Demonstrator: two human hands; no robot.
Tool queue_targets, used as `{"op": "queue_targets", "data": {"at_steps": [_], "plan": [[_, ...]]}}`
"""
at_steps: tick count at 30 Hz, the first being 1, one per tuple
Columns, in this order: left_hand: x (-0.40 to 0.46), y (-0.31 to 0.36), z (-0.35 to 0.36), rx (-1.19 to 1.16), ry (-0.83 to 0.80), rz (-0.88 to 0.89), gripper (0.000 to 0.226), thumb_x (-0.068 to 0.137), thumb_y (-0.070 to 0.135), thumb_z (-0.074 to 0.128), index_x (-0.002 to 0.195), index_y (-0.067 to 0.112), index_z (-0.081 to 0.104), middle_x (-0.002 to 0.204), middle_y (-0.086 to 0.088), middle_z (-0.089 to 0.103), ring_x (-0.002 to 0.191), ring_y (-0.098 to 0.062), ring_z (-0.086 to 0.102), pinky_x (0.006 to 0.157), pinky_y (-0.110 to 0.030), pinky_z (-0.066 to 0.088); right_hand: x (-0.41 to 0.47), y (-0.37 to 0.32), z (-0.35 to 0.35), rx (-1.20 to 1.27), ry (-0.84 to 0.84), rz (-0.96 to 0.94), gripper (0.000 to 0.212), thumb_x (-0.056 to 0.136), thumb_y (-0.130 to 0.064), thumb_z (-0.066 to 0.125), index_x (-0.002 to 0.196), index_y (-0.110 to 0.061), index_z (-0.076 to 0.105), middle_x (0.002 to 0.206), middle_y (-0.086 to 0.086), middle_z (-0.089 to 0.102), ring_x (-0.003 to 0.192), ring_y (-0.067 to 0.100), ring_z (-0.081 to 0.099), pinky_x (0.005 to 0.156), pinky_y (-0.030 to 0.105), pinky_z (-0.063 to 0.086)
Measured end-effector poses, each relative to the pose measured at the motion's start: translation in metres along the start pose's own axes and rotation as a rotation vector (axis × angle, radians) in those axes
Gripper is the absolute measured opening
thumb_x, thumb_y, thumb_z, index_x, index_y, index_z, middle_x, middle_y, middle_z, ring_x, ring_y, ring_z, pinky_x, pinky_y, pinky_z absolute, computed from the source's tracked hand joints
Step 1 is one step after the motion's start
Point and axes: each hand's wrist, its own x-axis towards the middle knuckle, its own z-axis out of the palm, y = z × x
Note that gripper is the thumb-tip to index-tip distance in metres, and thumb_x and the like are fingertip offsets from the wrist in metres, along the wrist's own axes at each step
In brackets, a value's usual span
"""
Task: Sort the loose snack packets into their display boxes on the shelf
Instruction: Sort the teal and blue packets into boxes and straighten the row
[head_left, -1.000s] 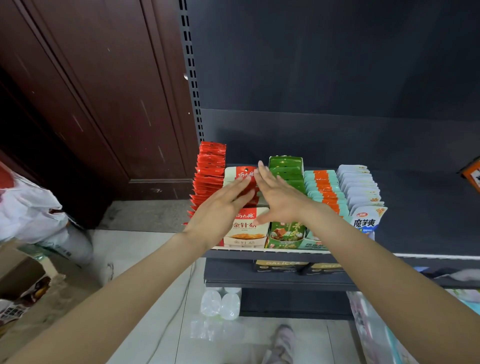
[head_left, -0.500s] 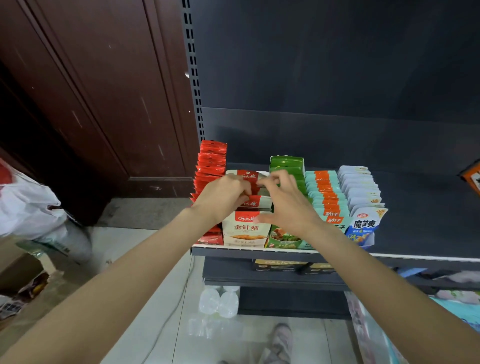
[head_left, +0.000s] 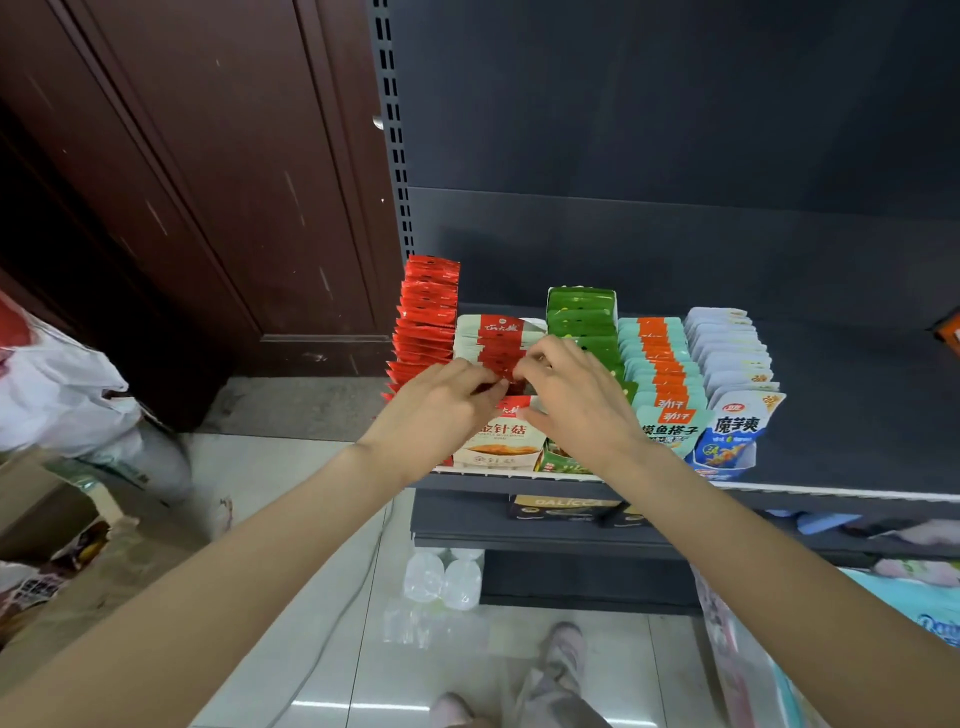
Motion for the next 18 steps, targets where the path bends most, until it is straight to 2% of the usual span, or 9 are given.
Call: {"op": "queue_targets", "data": {"at_steps": [3,6,9,13,15,18], "plan": [[-0.006,0.009,0.007,0.097,0.006,0.000,0.048,0.060,0.009,0.086,0.106,0.004,0.071,0.102,-0.012,0.071,0.094,-0.026,0.068,0.076,-0.035,0.056,-0.007,-0.007,0.010,-0.022,0.051,0.062,0.050,0.076,-0.020,0.076,0.121,-0.012,0.056,0.124,0.006,0.050,0.109,0.023,0.050,0.086,0.034,0.048],[-0.011,0.014,0.012,0.109,0.010,-0.028,0.067,0.042,-0.002,0.090,0.106,0.002,0.071,0.106,-0.013,0.071,0.096,-0.024,0.069,0.075,-0.032,0.056,-0.014,-0.010,0.027,0.010,0.112,0.129,0.065,0.057,-0.012,0.087,0.116,-0.010,0.059,0.119,0.011,0.056,0.102,0.026,0.057,0.077,0.033,0.053],[-0.012,0.017,0.012,0.106,-0.032,-0.071,0.073,0.039,0.001,0.093,0.109,0.002,0.070,0.110,-0.014,0.069,0.098,-0.023,0.068,0.077,-0.030,0.056,-0.017,-0.012,0.035,-0.021,0.176,0.138,0.067,0.054,-0.009,0.087,0.115,-0.009,0.059,0.118,0.013,0.056,0.106,0.027,0.056,0.082,0.032,0.052],[-0.010,0.017,0.014,0.072,-0.103,-0.157,0.077,0.038,0.006,0.095,0.110,0.005,0.068,0.116,-0.014,0.066,0.103,-0.021,0.066,0.081,-0.029,0.054,-0.018,-0.011,0.034,-0.048,0.160,0.072,0.056,0.058,-0.013,0.088,0.107,-0.009,0.061,0.103,0.006,0.058,0.089,0.021,0.058,0.069,0.029,0.054],[-0.004,0.020,0.012,0.024,-0.088,-0.222,0.074,0.046,0.009,0.093,0.114,0.006,0.065,0.120,-0.013,0.064,0.108,-0.021,0.064,0.085,-0.029,0.052,-0.017,-0.010,0.028,-0.022,0.080,0.077,0.052,0.071,-0.024,0.081,0.115,-0.008,0.059,0.107,0.006,0.056,0.095,0.021,0.057,0.072,0.030,0.053],[0.001,0.021,0.009,-0.074,-0.061,-0.257,0.060,0.083,0.016,0.071,0.137,0.008,0.046,0.142,-0.011,0.047,0.129,-0.022,0.048,0.104,-0.030,0.039,-0.008,-0.007,0.020,0.050,-0.095,0.090,0.041,0.092,-0.027,0.058,0.128,-0.010,0.049,0.114,0.006,0.054,0.108,0.023,0.052,0.083,0.034,0.049]]}}
